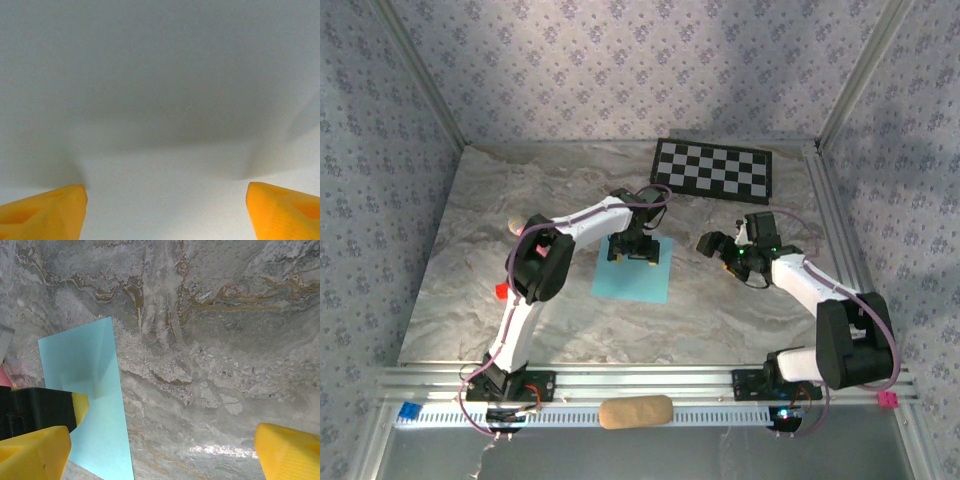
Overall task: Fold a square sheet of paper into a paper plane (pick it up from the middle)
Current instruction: First fold the square sheet of paper in half at the center of the table.
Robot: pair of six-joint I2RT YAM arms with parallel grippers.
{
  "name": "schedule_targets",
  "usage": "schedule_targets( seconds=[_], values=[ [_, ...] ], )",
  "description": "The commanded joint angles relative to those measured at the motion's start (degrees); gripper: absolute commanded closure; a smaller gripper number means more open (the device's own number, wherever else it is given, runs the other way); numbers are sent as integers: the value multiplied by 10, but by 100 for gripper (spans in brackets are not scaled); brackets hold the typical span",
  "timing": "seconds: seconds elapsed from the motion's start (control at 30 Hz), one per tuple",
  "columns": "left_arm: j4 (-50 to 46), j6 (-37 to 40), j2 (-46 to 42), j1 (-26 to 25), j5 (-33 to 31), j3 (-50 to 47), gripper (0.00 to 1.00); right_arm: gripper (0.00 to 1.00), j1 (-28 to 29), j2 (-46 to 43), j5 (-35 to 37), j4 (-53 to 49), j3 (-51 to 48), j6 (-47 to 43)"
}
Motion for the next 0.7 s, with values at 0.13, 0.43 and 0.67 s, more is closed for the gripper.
schedule_targets(
  seconds=[0.13,0.43,0.67],
  values=[
    [-29,-6,22,-8,-8,13,16,4,6,5,-6,-4,23,-10],
    [-28,-9,46,-14,-9,8,16,3,7,5,2,-14,27,-11],
    [-11,-14,51,-15,2,-13,16,3,8,5,2,-13,30,-9]
  ],
)
